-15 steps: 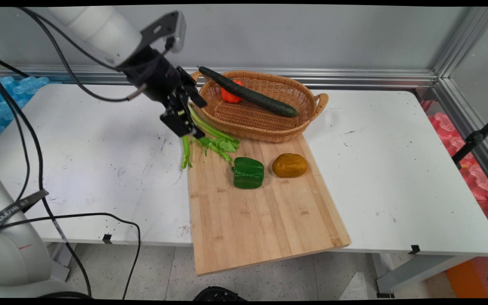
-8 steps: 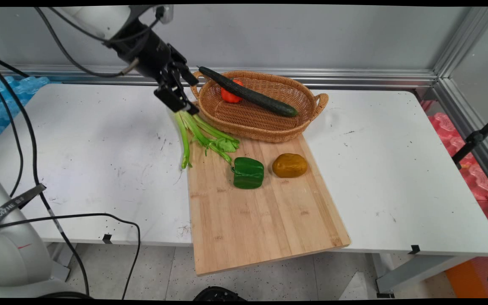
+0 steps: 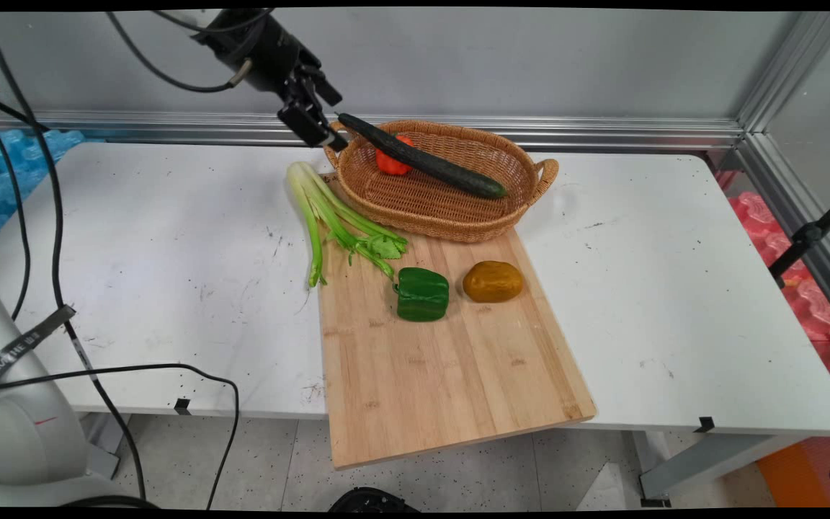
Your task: Pick up the cucumber from the vegetable basket
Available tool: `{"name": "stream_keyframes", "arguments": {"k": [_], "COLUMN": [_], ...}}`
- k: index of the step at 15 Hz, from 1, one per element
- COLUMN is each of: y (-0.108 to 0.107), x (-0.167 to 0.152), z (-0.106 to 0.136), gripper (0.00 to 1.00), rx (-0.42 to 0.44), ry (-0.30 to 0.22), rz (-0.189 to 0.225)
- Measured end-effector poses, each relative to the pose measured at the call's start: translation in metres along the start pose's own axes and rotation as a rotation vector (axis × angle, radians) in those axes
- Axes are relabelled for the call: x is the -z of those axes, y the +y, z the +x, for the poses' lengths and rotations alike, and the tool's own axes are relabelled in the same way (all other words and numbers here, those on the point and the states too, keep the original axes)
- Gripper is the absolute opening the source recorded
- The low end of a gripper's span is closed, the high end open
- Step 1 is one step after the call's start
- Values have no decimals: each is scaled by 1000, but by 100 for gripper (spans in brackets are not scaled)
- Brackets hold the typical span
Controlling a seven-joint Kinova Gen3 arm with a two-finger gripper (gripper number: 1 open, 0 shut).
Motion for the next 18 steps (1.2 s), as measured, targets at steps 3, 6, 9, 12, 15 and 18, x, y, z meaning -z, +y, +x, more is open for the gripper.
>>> {"name": "stream_keyframes", "arguments": {"k": [3,6,9,12,15,18], "y": [-16,-28,-38,-47,-54,-62], "x": [-15,-37,-64,-95,-122,-153], "z": [7,17,26,33,39,44], "gripper": [100,100,100,100,100,100], "rx": [-24,-57,-110,-150,-186,-233], "ry": [6,12,14,12,8,-2], "rz": [29,45,53,55,52,39]}}
